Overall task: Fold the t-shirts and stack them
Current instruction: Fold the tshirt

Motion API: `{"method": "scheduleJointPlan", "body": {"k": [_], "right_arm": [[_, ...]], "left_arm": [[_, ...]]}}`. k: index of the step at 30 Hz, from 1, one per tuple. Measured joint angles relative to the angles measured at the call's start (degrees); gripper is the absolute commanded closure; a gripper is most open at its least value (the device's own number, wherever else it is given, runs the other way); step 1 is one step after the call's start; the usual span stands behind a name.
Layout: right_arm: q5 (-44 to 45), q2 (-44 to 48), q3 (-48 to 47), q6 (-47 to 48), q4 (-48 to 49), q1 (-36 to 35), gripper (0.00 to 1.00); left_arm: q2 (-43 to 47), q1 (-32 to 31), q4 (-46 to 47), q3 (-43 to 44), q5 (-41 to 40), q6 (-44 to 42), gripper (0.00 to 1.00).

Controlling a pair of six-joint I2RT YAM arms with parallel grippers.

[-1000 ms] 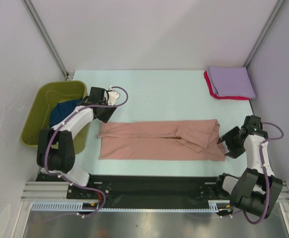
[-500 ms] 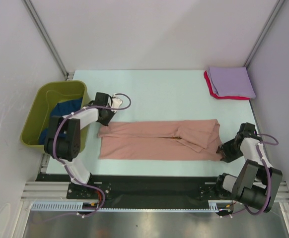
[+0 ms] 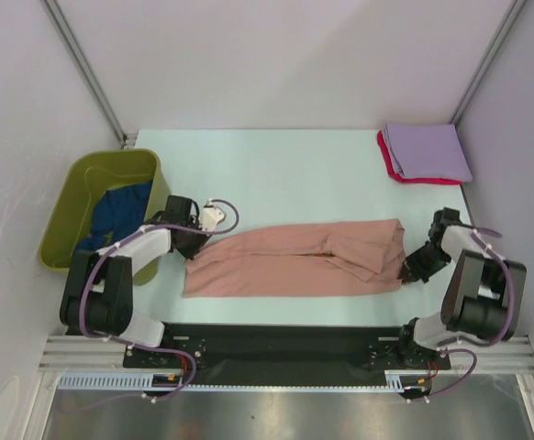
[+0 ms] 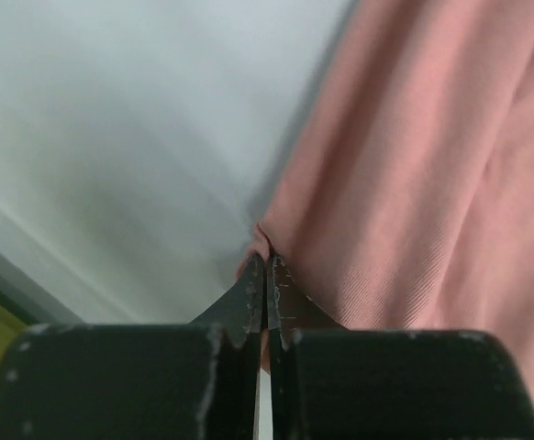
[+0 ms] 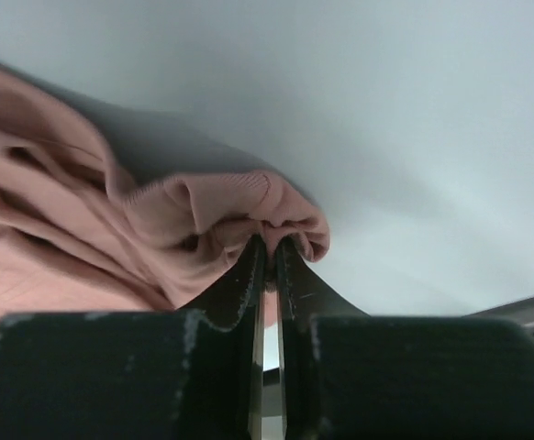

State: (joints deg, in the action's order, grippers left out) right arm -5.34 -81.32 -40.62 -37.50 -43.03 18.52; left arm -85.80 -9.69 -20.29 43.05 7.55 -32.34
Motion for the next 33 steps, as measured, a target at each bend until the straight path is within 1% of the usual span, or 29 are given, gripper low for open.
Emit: {"method": "scheduleJointPlan", "body": {"k": [6,9,14,16,18,22,24,25,27,30,33], "right_arm": [[-0.3,-14.8,-14.6,1.3,0.5,-8.4,1.0],[-1.0,-21.1,-22.2,1.6,1.3,-11.4,1.0],[-2.1,-34.0,-40.1,1.8,3.6,-16.2,1.0],[-3.0,-40.4,-49.1,1.7,4.5,-17.6,1.0],[-3.5,-47.4,-60.3,1.6,4.4,-18.9,1.0],[-4.7,-60.8,-81.7,0.6,4.0,-20.8,1.0],[-5.7,-68.0,-93.6,-0.8,3.4,-21.4,1.0],[-6.3,-70.3,-97.0,-1.6,4.2,-21.6,1.0],[-7.6,-73.9,-101.7,-4.0,6.4,-21.9,1.0],[-9.1,-75.9,-102.9,-7.7,11.6,-22.3,1.0],[-9.0,-78.7,-105.3,-11.0,17.2,-22.6,1.0]], "left_arm": [[7.0,0.0,-7.0,-4.5,2.8,-2.5,1.0],[9.0,0.1,-10.0,-5.6,3.3,-2.8,1.0],[10.6,0.2,-15.5,-5.8,5.2,-2.8,0.99],[10.8,0.1,-17.0,-5.7,6.6,-2.7,1.0],[10.4,-0.1,-18.3,-5.5,8.2,-2.6,1.0],[6.8,-2.1,-19.4,-3.1,9.4,-1.9,1.0],[3.9,-5.2,-19.7,-0.9,10.1,-1.1,1.0],[2.2,-6.9,-20.0,0.5,10.3,-0.8,1.0],[-0.8,-10.2,-20.2,3.2,10.9,-0.1,0.99],[-4.0,-15.3,-19.6,6.0,13.1,1.1,1.0],[-5.6,-18.7,-19.3,7.2,14.5,2.2,0.99]]}}
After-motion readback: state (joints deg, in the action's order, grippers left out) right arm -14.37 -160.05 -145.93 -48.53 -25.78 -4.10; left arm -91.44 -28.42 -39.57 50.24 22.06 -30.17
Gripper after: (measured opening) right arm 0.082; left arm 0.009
